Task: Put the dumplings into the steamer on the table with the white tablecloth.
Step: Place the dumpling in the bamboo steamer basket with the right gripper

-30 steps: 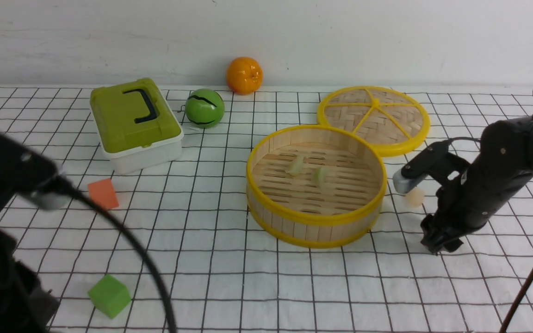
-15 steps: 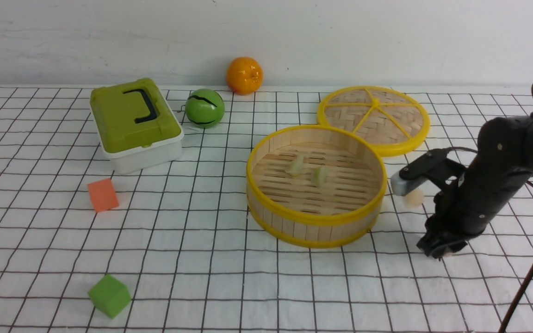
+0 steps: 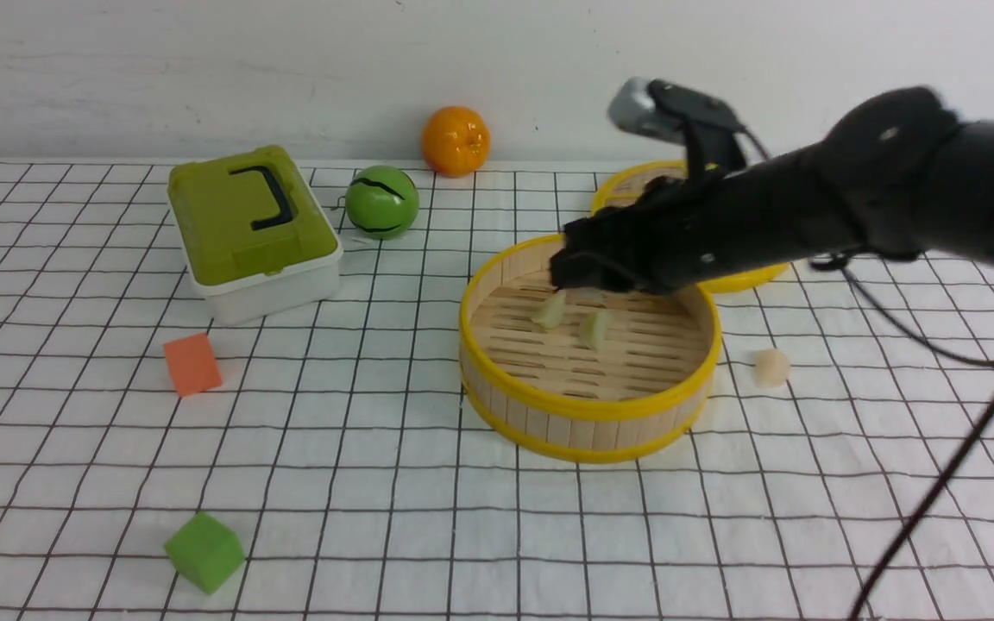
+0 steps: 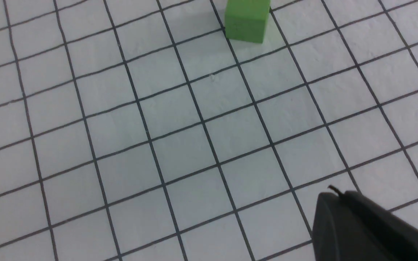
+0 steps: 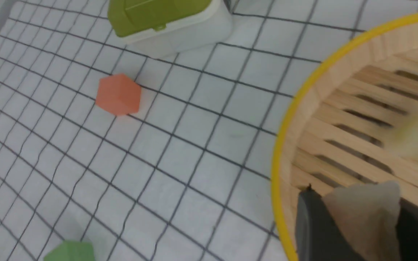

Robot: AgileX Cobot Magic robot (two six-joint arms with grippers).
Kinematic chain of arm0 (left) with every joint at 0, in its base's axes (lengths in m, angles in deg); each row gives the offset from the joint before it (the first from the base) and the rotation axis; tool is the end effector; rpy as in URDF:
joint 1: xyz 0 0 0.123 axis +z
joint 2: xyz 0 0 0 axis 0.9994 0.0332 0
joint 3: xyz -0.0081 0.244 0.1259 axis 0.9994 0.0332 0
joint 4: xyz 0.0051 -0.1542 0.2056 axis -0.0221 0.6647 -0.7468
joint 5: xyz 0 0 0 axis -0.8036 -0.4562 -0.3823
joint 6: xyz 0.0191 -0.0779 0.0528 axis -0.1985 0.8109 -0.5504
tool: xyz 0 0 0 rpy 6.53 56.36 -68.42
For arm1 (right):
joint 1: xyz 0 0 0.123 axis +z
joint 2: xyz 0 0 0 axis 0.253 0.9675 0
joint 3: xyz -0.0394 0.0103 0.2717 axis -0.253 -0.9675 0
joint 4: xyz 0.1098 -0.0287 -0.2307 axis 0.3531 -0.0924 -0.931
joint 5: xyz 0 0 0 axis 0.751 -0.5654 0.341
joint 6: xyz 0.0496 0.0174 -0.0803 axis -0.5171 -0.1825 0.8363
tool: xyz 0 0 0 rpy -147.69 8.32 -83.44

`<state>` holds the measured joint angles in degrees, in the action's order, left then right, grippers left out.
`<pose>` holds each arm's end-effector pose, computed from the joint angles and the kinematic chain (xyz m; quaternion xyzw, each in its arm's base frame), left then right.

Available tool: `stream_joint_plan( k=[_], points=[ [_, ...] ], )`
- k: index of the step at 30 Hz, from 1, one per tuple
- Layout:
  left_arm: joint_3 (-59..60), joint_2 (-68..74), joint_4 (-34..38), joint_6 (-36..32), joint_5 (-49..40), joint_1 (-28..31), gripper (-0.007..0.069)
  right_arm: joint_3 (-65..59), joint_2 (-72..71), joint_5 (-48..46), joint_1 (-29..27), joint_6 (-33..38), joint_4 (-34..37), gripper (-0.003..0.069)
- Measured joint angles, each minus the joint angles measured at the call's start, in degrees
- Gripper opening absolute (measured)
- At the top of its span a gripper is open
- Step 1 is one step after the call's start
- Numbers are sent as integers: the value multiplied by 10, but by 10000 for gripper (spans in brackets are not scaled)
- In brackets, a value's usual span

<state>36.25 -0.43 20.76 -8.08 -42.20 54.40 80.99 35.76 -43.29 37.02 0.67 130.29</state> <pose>0.0656 -0.0191 0.2556 0.1704 0.9077 -0.0370 0.3816 0.3960 0.2001 0.2333 -0.0857 0.8740 0.3197 0.3558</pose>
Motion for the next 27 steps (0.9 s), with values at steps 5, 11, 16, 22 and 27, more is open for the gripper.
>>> stream_joint_plan(
  k=[5,11,16,22,27],
  points=[
    [0,-52,-3,-2,10,0,-10,-1,70,83,18,82,119,184],
    [29,-141,-24,-2,27,0,-5,-1,104,114,16,108,169,184],
    [50,-187,-36,-2,53,0,-4,-1,108,114,16,110,164,220],
    [57,-193,-41,-2,69,0,-4,-1,108,114,16,112,147,379],
    [57,-193,-42,-2,95,0,-4,-1,104,98,12,112,131,456]
  ],
)
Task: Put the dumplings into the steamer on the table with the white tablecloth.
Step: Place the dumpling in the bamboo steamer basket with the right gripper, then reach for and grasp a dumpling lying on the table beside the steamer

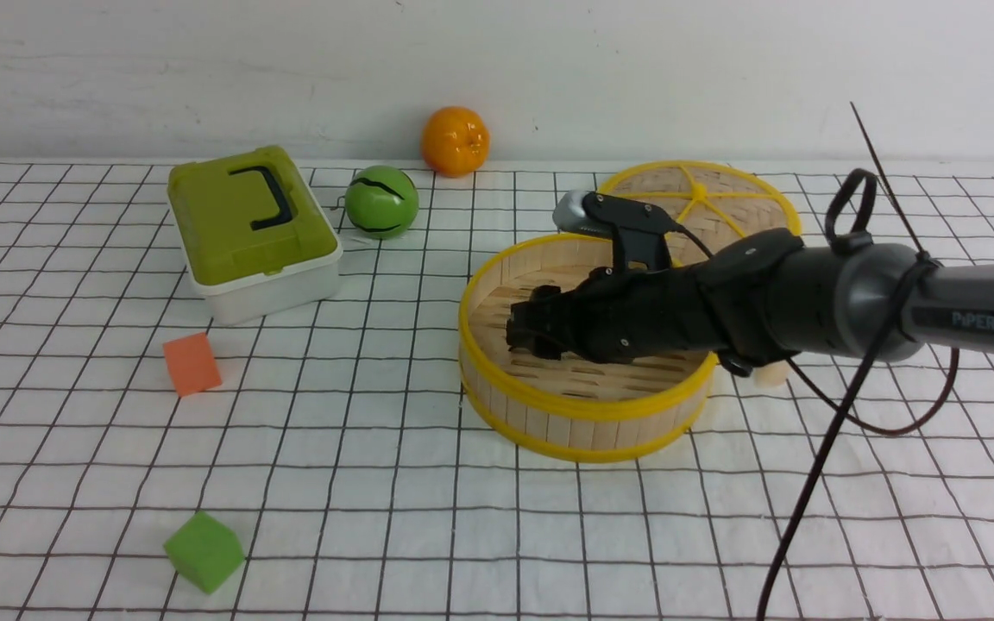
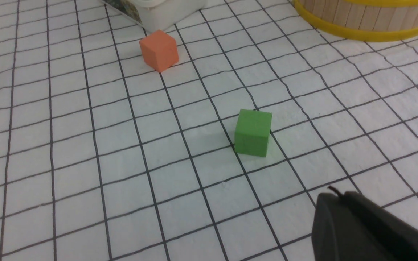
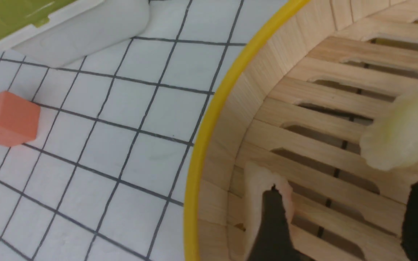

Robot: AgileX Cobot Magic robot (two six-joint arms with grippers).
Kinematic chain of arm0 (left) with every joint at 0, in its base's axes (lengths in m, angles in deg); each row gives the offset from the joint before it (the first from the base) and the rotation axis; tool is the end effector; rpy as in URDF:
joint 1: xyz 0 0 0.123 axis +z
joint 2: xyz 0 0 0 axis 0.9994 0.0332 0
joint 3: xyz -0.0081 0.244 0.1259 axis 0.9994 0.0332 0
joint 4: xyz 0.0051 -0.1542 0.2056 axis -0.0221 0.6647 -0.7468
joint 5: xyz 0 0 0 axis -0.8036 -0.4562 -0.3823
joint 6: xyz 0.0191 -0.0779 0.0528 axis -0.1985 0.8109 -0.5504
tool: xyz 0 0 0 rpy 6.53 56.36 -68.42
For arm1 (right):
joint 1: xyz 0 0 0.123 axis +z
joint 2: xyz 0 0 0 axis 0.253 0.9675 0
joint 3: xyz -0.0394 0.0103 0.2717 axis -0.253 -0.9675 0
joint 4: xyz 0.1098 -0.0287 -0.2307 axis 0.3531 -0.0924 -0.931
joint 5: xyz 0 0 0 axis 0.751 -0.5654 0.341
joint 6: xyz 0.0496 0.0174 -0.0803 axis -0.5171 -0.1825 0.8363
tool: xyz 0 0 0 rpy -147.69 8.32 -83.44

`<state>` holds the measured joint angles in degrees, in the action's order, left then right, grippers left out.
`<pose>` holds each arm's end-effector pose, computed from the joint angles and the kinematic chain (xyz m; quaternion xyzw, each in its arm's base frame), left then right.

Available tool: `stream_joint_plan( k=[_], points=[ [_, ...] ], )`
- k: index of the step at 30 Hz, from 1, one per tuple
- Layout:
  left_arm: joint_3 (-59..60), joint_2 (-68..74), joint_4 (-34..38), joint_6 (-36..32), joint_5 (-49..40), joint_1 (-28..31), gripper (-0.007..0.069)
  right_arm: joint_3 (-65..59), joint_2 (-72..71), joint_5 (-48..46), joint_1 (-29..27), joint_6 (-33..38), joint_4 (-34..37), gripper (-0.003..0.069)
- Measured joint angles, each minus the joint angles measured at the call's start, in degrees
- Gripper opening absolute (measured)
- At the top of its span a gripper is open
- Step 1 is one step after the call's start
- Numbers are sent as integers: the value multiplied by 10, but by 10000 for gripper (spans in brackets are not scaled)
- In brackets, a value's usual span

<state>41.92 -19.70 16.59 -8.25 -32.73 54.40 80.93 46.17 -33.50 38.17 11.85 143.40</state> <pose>0.0415 0.0004 0.2555 0.1559 0.8132 -0.0747 0.5558 0.4183 0.2070 0.1586 -0.0353 0.8923 0.2798 0.3525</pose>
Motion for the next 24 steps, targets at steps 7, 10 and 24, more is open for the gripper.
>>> stream_joint_plan(
  k=[7,10,24],
  points=[
    [15,0,-1,0,27,0,0,-1,-92,-41,-39,0,-67,402],
    [23,0,-3,0,31,0,1,-1,-137,-51,-68,-11,-127,360],
    [28,0,-5,0,43,0,3,0,-93,-250,-213,-406,-614,363]
  ],
)
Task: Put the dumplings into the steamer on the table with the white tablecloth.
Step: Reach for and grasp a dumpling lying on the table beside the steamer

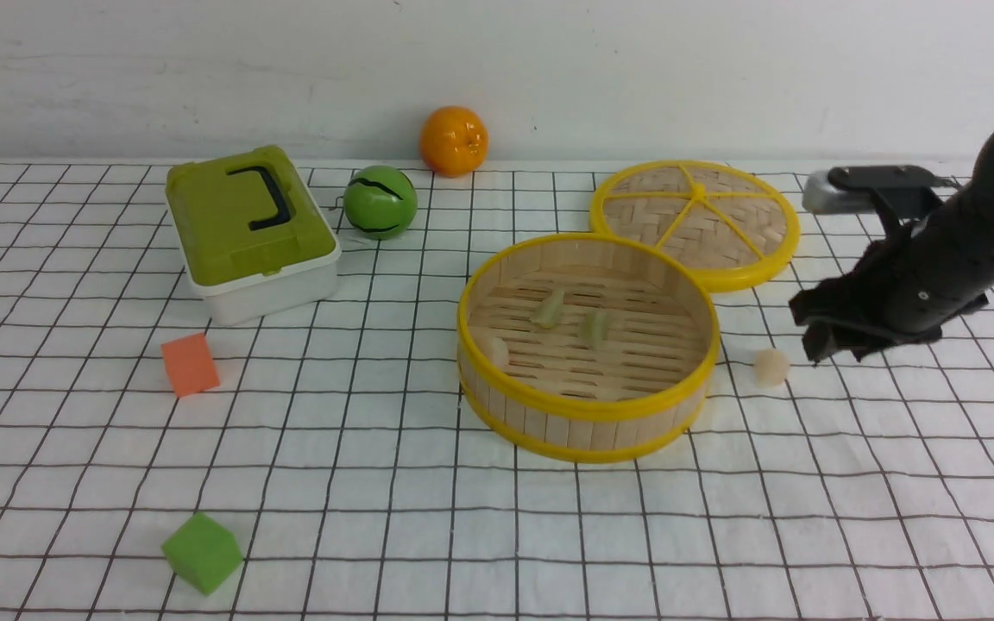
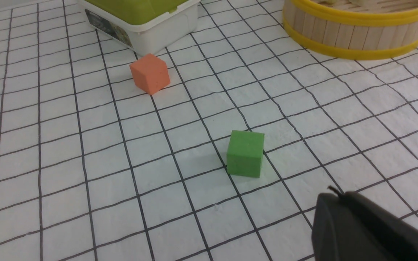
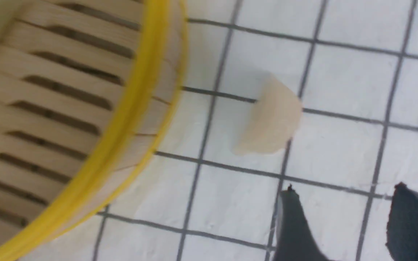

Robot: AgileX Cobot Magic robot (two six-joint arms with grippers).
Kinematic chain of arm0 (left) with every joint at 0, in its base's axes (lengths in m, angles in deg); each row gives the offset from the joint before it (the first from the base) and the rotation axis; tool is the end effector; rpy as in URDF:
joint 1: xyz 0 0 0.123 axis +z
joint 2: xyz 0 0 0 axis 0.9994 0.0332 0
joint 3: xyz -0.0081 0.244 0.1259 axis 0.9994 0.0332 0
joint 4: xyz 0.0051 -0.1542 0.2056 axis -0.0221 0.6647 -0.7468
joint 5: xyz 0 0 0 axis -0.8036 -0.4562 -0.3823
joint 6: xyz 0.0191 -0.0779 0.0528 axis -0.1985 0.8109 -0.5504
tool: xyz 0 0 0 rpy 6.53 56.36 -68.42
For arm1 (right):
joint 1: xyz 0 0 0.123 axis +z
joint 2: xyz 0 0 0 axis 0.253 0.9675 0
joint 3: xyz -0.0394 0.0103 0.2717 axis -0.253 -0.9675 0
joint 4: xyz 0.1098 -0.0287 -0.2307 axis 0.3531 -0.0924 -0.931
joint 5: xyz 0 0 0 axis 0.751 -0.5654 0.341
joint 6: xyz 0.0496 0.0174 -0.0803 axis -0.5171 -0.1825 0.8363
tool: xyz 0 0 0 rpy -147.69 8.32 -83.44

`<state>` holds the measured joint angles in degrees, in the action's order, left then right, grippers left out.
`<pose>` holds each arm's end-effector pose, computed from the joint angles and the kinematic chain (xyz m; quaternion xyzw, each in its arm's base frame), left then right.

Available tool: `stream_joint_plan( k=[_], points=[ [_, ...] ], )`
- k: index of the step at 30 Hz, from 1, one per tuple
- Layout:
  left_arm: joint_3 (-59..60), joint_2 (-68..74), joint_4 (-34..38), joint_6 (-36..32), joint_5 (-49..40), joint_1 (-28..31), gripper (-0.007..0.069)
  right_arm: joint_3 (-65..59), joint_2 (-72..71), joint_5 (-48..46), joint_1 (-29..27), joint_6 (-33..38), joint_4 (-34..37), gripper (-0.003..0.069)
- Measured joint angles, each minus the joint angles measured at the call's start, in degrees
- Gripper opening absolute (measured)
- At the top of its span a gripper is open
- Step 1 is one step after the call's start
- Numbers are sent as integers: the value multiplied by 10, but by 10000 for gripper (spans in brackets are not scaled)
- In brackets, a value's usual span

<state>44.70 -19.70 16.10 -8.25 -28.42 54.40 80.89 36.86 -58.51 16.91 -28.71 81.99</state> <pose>0.0471 -0.0045 0.2470 0.1650 0.8037 -0.0767 0.5665 0.4143 0.0299 0.1930 -0.0142 0.9702 0.0785 0.2286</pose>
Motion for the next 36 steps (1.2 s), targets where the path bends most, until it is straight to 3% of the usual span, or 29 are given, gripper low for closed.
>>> stream_joint_plan(
  k=[13,17,21,31,36],
  points=[
    [0,0,-6,9,0,0,9,0,67,123,23,-39,55,376],
    [0,0,-7,11,0,0,11,1,85,144,25,-40,61,322],
    [0,0,-7,11,0,0,11,2,87,142,27,-40,62,187],
    [0,0,-8,11,0,0,16,11,1,108,34,-40,64,174],
    [0,0,-8,11,0,0,17,29,-52,110,102,3,89,174]
  ],
)
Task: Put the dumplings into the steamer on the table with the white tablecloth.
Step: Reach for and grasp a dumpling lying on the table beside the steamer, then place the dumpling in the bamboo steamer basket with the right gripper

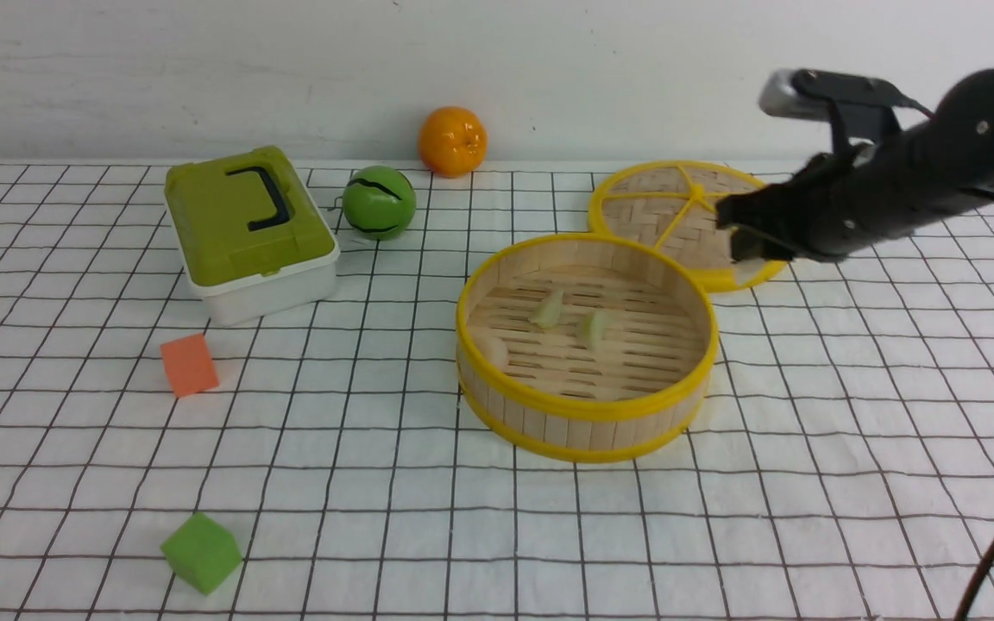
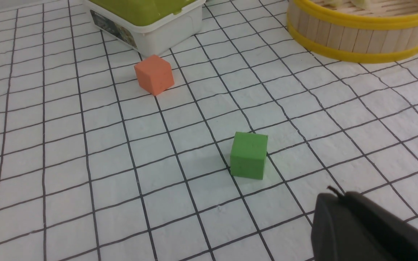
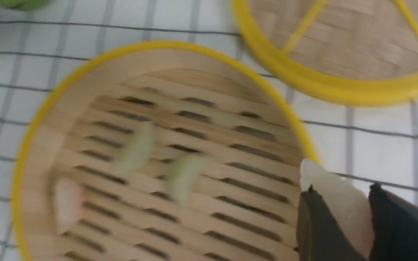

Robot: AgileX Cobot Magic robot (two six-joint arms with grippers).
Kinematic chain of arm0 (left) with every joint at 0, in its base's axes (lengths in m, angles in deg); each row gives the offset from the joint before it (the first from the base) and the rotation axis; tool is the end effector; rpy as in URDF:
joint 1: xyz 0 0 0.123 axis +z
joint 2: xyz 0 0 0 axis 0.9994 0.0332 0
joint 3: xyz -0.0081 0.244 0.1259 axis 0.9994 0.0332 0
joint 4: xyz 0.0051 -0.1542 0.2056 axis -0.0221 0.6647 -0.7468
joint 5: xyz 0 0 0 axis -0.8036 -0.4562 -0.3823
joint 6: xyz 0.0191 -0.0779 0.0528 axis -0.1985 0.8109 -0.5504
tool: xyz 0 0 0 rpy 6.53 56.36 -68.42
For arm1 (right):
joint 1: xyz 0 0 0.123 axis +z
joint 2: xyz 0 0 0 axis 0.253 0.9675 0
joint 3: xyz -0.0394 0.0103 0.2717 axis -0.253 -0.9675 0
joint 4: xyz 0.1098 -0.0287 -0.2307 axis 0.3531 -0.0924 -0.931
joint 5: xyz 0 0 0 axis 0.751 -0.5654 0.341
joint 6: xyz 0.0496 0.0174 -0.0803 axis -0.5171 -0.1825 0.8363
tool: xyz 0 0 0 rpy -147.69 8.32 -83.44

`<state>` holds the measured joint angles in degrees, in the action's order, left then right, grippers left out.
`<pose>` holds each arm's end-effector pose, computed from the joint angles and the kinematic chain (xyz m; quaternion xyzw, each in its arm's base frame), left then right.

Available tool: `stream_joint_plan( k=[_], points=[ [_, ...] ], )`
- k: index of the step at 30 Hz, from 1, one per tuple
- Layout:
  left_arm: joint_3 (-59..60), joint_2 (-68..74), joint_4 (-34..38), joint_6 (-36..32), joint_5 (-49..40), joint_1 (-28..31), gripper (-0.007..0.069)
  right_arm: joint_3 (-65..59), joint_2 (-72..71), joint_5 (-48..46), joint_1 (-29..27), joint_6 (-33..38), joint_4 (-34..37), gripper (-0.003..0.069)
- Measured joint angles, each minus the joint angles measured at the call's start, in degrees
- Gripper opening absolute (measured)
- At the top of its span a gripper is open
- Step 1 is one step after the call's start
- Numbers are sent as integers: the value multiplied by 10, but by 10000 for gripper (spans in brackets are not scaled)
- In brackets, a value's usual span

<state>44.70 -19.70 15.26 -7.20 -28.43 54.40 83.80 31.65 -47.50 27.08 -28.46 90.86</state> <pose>0.0475 -0.0036 0.2473 0.1588 0.8040 -0.0751 0.5681 0.4150 0.1087 0.2592 -0.0418 0.9132 0.1618 0.3718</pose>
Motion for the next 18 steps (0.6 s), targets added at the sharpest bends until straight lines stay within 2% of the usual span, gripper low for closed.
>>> stream_joint_plan(
  k=[4,7,14,18],
  points=[
    [0,0,-2,0,0,0,19,0,29,34,77,28,21,174],
    [0,0,-2,0,0,0,20,0,68,69,109,31,24,174],
    [0,0,-2,0,0,0,28,0,135,137,122,32,49,174],
    [0,0,-2,0,0,0,30,0,145,142,122,31,68,174]
  ],
)
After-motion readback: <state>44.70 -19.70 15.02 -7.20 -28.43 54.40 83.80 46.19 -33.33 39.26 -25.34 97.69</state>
